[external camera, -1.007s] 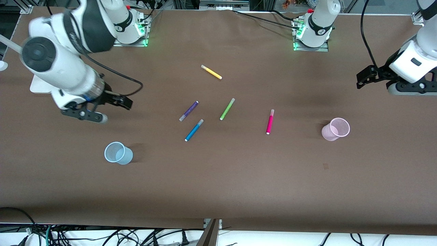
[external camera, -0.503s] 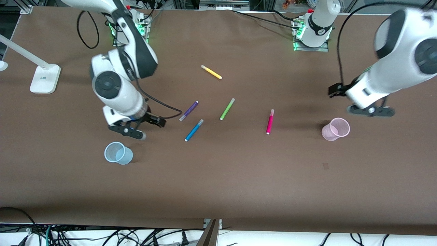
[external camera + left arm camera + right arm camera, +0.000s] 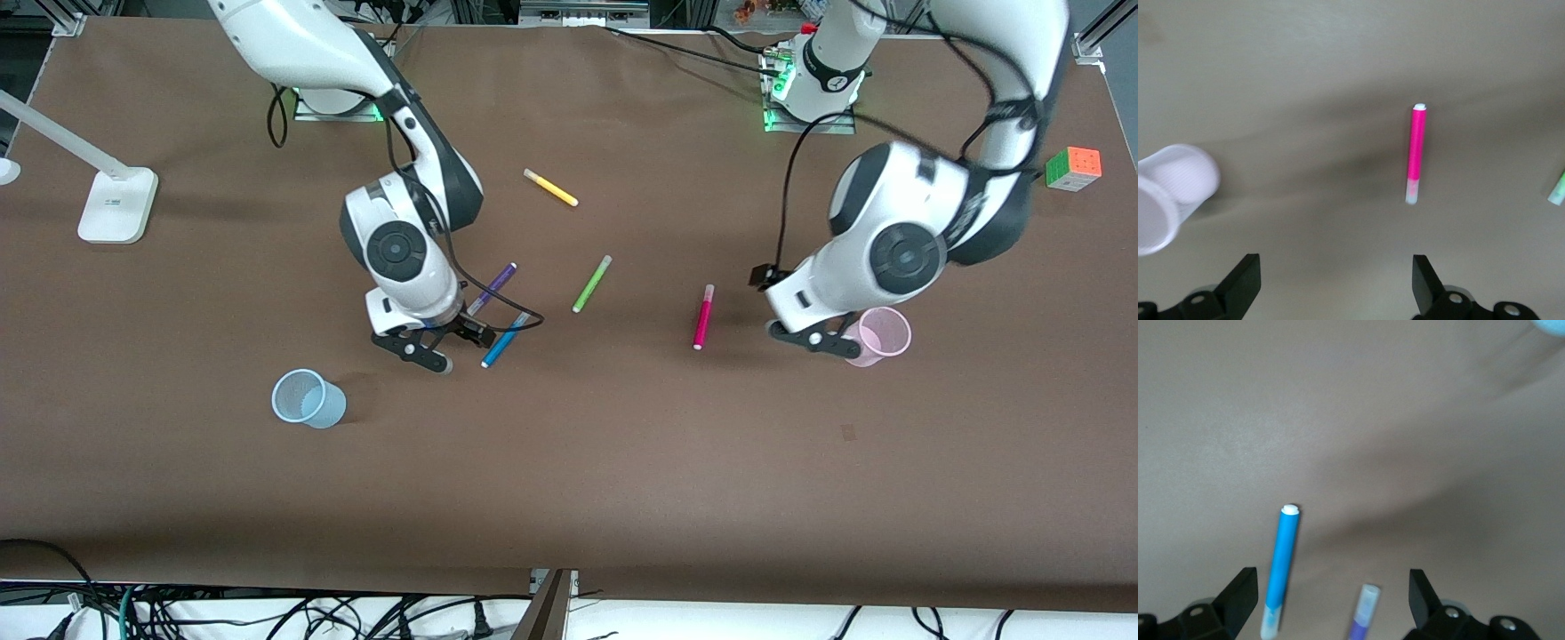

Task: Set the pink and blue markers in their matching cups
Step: 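Grasp the blue marker with the right gripper while the left gripper grasps the pink marker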

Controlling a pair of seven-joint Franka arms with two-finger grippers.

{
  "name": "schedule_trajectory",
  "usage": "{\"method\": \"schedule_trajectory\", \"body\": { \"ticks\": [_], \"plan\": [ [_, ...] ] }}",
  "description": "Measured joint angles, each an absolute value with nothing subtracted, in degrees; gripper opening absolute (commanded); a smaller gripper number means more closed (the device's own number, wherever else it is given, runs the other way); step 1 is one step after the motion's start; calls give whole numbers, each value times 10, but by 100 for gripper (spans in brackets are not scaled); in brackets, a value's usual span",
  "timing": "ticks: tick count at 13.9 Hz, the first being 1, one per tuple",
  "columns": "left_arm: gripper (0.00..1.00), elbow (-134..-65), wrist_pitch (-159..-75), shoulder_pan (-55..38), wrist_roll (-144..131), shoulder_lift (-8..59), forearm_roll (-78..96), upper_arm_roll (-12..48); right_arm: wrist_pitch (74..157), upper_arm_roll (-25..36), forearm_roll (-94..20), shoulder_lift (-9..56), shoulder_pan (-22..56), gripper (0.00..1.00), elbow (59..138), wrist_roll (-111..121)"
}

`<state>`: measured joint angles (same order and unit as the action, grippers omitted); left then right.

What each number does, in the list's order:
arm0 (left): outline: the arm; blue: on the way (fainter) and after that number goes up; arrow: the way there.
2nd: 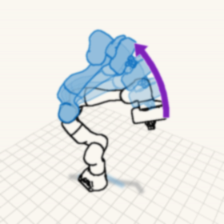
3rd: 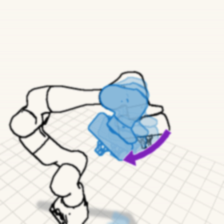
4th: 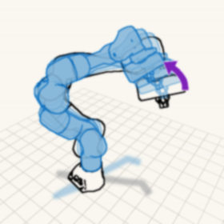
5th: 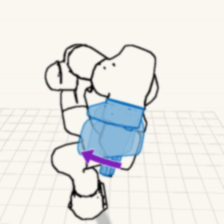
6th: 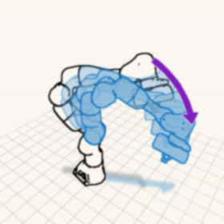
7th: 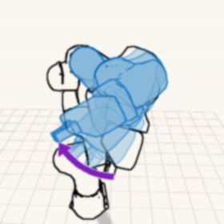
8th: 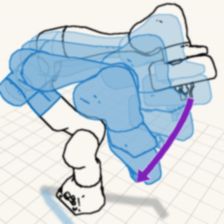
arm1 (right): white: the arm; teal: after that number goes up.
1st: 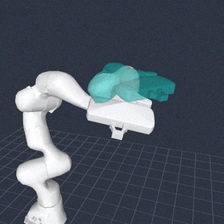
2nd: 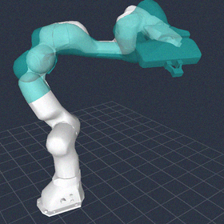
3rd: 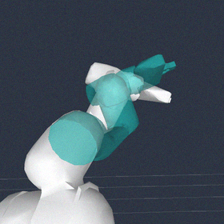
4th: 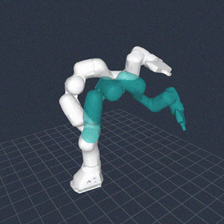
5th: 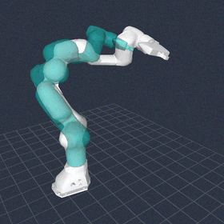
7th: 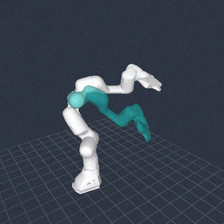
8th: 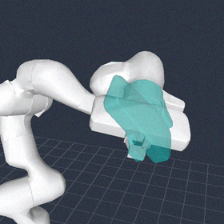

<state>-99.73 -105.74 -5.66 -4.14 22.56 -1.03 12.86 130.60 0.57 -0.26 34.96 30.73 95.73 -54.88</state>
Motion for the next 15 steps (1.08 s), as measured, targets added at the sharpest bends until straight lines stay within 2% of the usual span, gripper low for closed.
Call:
{"method": "schedule_trajectory", "body": {
  "ticks": [5, 8, 10, 11, 12, 14, 15],
  "plan": [
    [100, -1057, -1177, -79, -43, 262, -10, 133, 1390, 6, -3, 401, 333, 99, 957, -609],
    [100, -1087, -1219, -114, -76, 280, -10, 134, 1424, 6, -3, 421, 341, 98, 956, -623],
    [100, -1092, -1230, -139, -107, 303, -23, 134, 1430, 6, -3, 431, 348, 91, 955, -636],
    [100, -1093, -1236, -150, -126, 315, -46, 134, 1432, 6, -3, 435, 351, 82, 952, -641],
    [100, -1092, -1239, -158, -146, 324, -66, 134, 1432, 6, -3, 439, 354, 61, 948, -643],
    [100, -1092, -1239, -166, -163, 331, -82, 134, 1432, 6, -3, 442, 356, 1, 941, -644],
    [100, -1092, -1239, -166, -165, 331, -83, 134, 1432, 6, -3, 442, 356, 0, 939, -643]
  ]
}}
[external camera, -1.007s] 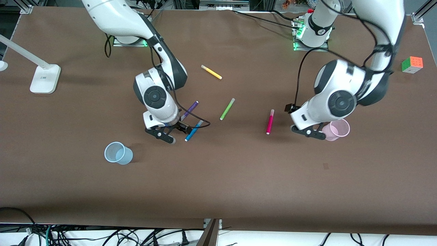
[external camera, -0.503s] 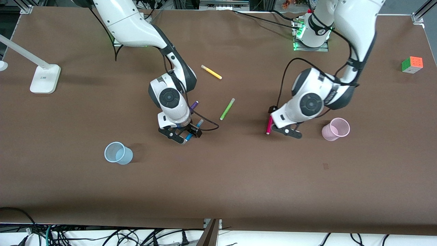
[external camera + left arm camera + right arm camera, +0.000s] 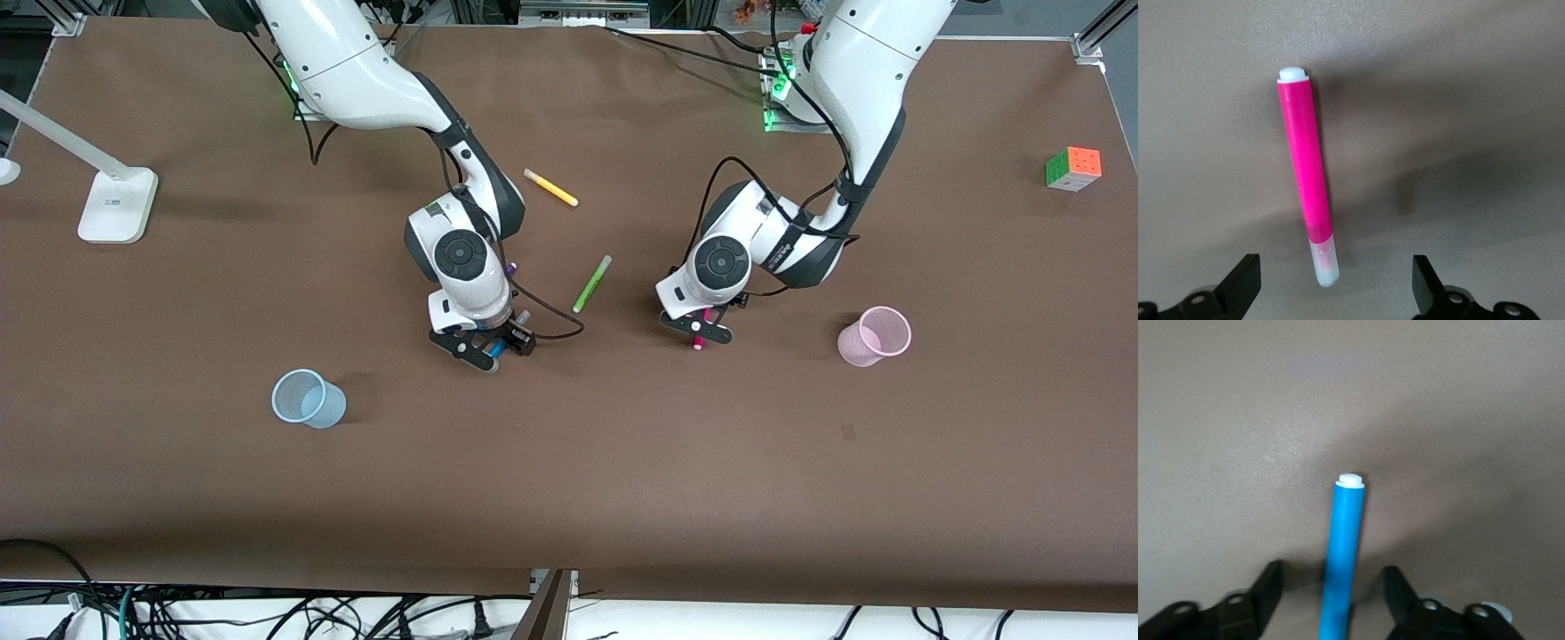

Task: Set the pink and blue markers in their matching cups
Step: 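Grasp the blue marker with the right gripper while the left gripper grasps the pink marker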

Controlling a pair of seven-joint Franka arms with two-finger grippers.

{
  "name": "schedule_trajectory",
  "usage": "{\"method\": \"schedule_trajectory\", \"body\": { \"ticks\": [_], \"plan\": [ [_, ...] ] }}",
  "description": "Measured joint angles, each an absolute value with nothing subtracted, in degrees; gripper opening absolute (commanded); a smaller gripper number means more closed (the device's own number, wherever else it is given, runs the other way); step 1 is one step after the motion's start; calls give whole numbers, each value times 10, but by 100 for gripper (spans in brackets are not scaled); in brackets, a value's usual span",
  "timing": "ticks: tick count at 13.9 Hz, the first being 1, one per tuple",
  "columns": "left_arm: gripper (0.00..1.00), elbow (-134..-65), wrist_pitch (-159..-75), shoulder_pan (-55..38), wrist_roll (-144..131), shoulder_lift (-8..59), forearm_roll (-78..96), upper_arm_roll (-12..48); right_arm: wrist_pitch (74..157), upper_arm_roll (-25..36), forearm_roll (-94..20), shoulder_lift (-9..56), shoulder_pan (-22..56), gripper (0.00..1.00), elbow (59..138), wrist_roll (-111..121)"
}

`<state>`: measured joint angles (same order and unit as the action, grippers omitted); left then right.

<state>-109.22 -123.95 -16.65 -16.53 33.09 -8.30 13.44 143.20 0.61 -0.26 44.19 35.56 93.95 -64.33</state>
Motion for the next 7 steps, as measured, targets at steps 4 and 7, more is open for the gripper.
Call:
{"method": "schedule_trajectory", "body": {
  "ticks": [4, 7],
  "plan": [
    [100, -1092, -1244, -166, -166, 339, -89, 133, 1432, 8, -3, 442, 355, 0, 932, -643],
    [61, -1092, -1248, -166, -166, 345, -90, 132, 1423, 12, -3, 441, 351, 0, 917, -642]
  ]
}}
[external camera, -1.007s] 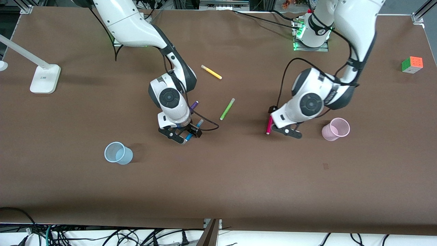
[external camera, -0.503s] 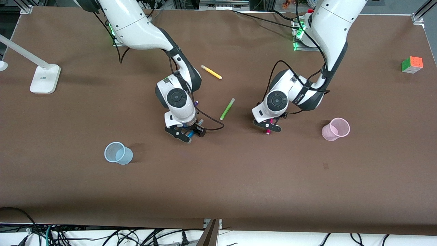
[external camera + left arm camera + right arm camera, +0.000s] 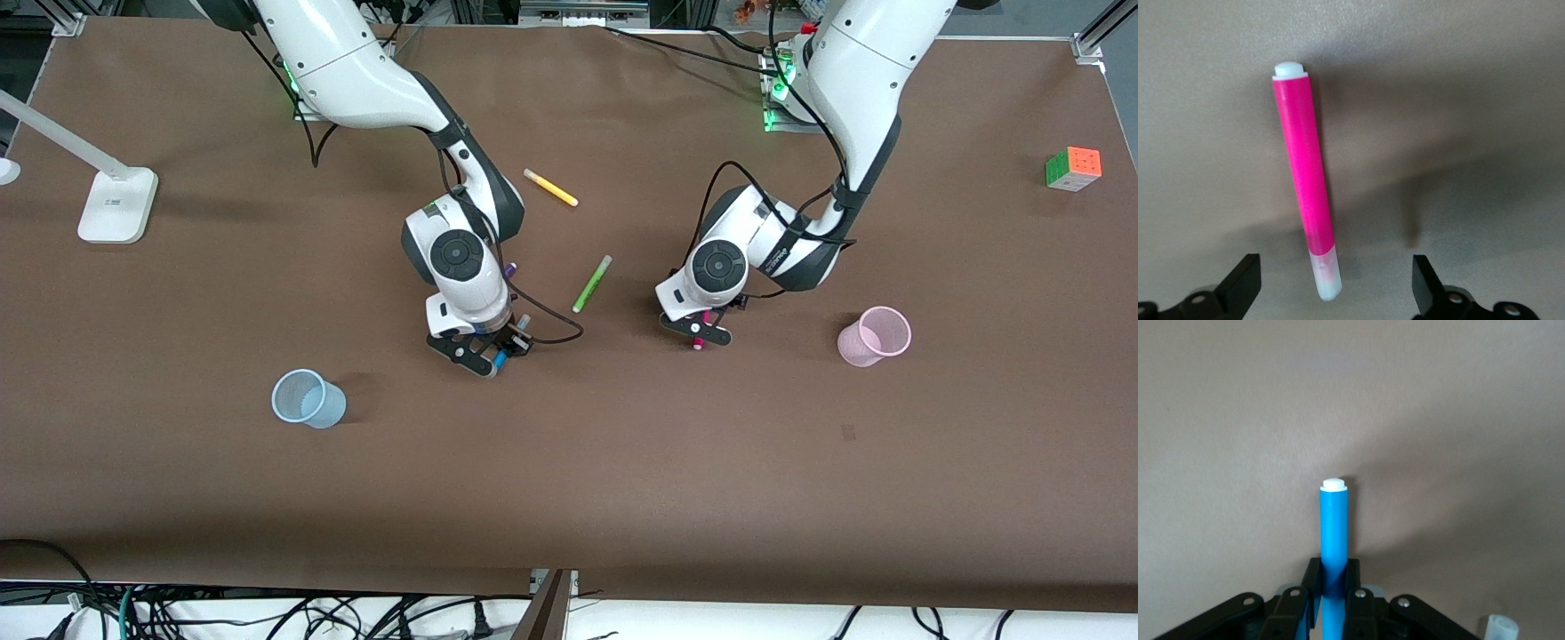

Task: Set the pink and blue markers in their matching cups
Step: 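Grasp the blue marker with the right gripper while the left gripper grasps the pink marker, then carry the blue marker to the blue cup while the left gripper lifts pink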

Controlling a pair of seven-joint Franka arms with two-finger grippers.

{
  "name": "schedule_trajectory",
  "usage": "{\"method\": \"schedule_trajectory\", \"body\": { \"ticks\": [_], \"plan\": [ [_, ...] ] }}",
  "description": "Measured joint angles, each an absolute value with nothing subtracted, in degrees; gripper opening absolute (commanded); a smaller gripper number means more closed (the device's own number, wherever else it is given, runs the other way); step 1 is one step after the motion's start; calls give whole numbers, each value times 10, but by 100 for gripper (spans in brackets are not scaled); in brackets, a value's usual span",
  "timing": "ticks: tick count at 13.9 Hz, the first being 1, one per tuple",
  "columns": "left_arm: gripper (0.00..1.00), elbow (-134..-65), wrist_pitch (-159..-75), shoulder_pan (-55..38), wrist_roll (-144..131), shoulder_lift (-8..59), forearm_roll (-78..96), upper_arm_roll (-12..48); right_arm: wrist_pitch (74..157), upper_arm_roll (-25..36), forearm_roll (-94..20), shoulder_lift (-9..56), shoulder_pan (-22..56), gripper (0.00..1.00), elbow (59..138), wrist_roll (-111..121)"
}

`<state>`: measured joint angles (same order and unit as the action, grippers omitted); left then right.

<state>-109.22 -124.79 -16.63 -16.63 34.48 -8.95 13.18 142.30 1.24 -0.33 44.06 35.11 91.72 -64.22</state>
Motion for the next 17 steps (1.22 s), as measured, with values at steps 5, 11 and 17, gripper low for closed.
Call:
{"method": "schedule_trajectory", "body": {
  "ticks": [5, 11, 17],
  "plan": [
    [14, -1092, -1248, -166, -166, 345, -90, 132, 1240, 16, -23, 438, 319, 0, 805, -602],
    [0, -1084, -1198, -167, -167, 338, -97, 133, 1057, 18, -78, 393, 220, 0, 721, -453],
    [0, -1006, -938, -173, -167, 311, -200, 135, 1015, 18, -188, 376, 127, 0, 718, -346]
  ]
}}
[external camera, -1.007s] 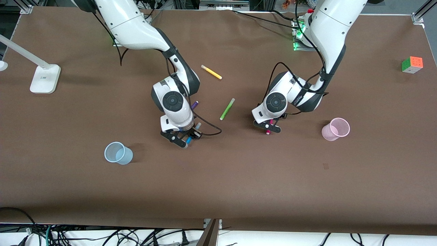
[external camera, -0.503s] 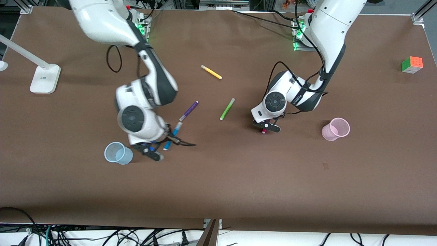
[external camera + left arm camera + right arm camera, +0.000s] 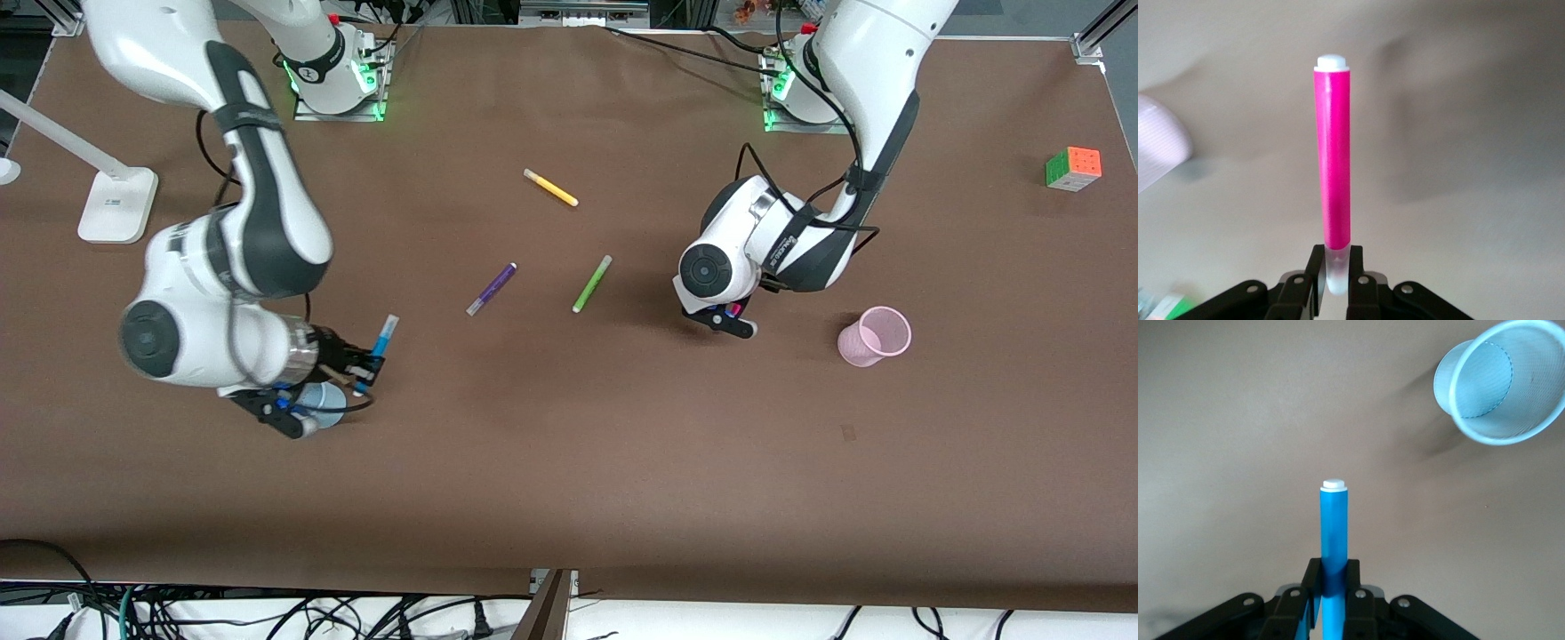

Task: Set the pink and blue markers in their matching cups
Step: 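Carry the blue marker to the blue cup while the left gripper lifts pink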

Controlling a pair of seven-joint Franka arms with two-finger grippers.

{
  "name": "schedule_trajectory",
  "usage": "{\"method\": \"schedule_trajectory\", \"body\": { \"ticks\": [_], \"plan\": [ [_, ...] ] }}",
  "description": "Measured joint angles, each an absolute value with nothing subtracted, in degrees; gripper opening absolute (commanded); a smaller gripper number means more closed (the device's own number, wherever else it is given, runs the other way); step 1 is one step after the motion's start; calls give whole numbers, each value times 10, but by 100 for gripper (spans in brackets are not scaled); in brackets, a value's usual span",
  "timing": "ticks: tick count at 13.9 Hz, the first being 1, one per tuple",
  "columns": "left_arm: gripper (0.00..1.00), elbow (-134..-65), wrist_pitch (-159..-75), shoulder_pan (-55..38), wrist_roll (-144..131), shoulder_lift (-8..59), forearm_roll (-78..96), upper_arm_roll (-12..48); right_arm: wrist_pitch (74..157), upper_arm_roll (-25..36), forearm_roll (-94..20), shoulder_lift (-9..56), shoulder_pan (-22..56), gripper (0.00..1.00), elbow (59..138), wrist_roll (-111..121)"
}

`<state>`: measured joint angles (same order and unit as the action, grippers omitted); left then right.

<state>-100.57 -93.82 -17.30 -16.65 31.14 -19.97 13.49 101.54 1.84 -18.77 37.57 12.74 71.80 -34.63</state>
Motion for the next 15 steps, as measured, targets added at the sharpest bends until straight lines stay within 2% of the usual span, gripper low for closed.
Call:
{"method": "schedule_trajectory", "body": {
  "ticks": [3, 7, 10, 15],
  "plan": [
    [0, -959, -818, -184, -117, 310, -233, 135, 1006, 18, -236, 376, 91, 0, 718, -320],
    [0, -936, -740, -157, 50, 311, -275, 101, 987, 19, -313, 383, 32, 0, 719, -282],
    [0, -936, -713, -127, 151, 313, -372, 96, 960, 19, -363, 401, -2, 0, 720, -275],
    [0, -935, -713, -79, 225, 316, -452, 95, 946, 17, -374, 440, -11, 0, 723, -272]
  ]
}}
